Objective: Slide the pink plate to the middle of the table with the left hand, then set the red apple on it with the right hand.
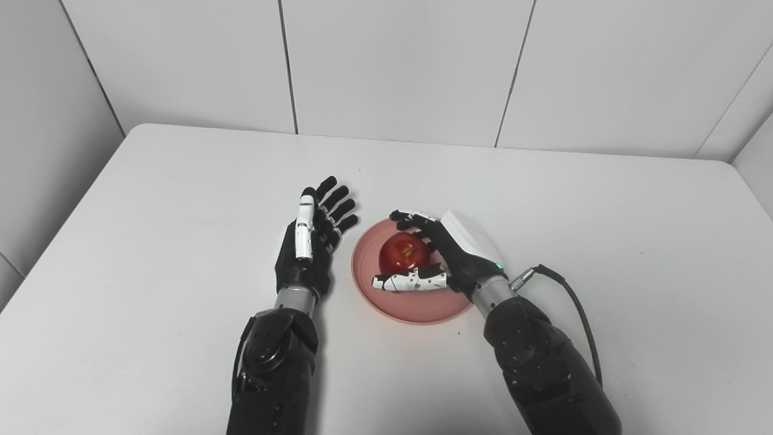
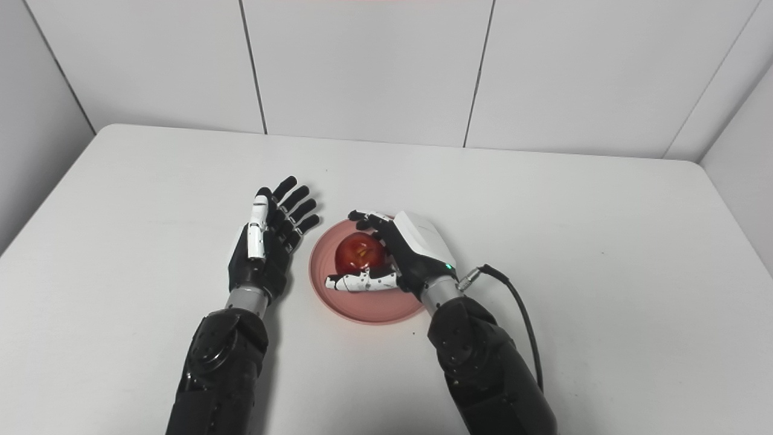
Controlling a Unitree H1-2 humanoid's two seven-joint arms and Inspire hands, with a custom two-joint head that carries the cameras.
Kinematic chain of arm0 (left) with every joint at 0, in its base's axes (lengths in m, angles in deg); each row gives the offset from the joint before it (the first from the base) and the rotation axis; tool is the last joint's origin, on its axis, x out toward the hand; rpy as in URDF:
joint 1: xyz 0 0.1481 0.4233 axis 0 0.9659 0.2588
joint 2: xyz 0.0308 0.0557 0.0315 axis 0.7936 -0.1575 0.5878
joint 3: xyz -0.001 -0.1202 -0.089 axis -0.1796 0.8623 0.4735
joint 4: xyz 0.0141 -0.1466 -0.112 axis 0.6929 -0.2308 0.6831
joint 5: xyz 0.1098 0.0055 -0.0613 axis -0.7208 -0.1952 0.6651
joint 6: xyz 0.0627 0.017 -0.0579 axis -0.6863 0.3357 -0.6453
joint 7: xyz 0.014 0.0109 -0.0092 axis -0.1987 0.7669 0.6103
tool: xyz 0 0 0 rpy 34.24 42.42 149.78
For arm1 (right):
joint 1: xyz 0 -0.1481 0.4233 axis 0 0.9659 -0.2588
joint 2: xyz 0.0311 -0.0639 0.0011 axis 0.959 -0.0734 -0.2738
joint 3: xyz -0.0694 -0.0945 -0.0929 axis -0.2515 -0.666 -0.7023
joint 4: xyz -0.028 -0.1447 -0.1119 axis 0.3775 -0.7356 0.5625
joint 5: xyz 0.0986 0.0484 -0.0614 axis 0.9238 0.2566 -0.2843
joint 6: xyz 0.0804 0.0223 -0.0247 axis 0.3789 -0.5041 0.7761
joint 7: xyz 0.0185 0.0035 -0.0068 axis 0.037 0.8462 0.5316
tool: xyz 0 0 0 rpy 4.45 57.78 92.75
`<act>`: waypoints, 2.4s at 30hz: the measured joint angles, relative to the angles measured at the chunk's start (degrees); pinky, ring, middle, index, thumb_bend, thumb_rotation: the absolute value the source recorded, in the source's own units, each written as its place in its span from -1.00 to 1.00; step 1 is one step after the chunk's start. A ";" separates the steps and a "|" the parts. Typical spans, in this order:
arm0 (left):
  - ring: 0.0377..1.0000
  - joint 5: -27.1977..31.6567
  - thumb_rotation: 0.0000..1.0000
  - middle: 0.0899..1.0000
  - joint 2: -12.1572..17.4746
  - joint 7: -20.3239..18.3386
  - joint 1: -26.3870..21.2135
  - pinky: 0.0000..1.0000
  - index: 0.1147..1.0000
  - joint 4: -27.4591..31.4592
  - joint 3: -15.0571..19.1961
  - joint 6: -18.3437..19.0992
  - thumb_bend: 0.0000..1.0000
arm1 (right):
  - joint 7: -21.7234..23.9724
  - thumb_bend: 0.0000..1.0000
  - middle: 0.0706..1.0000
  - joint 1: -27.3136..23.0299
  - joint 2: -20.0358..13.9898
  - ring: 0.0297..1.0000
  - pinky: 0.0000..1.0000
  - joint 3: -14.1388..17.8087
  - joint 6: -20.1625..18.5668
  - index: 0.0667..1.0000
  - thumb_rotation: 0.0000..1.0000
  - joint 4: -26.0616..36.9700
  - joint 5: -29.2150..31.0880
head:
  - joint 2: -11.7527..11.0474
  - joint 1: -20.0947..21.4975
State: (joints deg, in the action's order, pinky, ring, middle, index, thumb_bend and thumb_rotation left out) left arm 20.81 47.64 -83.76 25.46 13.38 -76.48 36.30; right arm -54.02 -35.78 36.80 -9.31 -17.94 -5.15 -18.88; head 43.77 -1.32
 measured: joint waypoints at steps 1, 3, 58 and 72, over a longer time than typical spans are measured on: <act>0.65 -0.01 1.00 0.66 0.00 0.00 0.00 0.61 0.61 0.00 -0.02 0.00 -0.30 | 0.00 1.00 0.68 0.03 -0.01 0.62 0.47 0.14 0.00 0.70 -0.06 0.11 0.07 | 0.00 0.09; 0.64 -0.10 1.00 0.65 0.00 0.00 0.00 0.60 0.60 0.00 -0.04 -0.02 -0.30 | 0.03 1.00 0.71 0.05 -0.06 0.65 0.51 0.56 0.01 0.73 -0.04 0.45 0.24 | -0.09 0.26; 0.69 1.59 1.00 0.70 1.47 -1.42 0.01 0.69 0.64 -0.02 0.93 0.30 -0.31 | -15.92 -0.17 0.79 11.25 2.66 0.74 0.62 22.37 8.33 0.80 1.00 2.98 19.61 | -1.32 3.60; 0.73 2.11 1.00 0.74 2.86 -1.85 0.04 0.74 0.68 -0.01 0.80 0.27 -0.29 | -16.09 -0.67 0.88 11.00 5.28 0.82 0.81 25.07 10.32 0.89 1.00 -2.60 30.47 | -1.05 3.52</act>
State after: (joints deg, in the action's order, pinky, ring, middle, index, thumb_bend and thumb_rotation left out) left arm 22.92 50.51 -85.60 25.50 13.36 -75.68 36.57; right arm -70.11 -24.79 42.08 15.76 -7.62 -7.75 11.59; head 42.71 2.20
